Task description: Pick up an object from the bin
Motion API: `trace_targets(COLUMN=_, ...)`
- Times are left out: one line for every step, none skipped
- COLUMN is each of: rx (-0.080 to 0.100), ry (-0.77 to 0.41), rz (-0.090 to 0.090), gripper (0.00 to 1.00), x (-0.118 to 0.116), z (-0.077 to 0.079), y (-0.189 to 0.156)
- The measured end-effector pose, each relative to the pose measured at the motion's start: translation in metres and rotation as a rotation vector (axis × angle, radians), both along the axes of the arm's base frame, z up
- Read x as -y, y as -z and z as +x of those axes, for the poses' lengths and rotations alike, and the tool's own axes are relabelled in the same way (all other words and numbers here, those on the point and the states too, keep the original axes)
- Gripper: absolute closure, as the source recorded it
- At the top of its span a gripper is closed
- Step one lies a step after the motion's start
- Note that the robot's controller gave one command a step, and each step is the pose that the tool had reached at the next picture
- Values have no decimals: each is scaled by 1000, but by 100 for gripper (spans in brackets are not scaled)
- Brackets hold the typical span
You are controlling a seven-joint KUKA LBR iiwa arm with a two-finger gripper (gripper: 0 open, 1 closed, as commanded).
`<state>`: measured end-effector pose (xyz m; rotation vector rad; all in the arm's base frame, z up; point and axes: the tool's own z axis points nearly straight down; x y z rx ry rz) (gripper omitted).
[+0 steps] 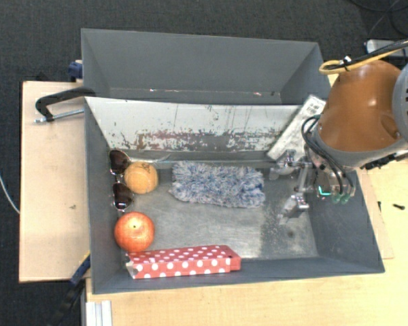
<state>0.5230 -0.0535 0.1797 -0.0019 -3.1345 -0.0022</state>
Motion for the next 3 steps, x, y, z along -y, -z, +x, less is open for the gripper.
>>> trace_targets(rx=9, ry=-1, rz=-1, gripper=0, x=0, z=2, y=-4)
trace_targets(rx=12, ry=-312, rz=0, gripper=0, x=-30, z=40, y=25)
trace_targets(rx=8, ry=-354, rz=2, gripper=0, x=-39, z=37, y=34)
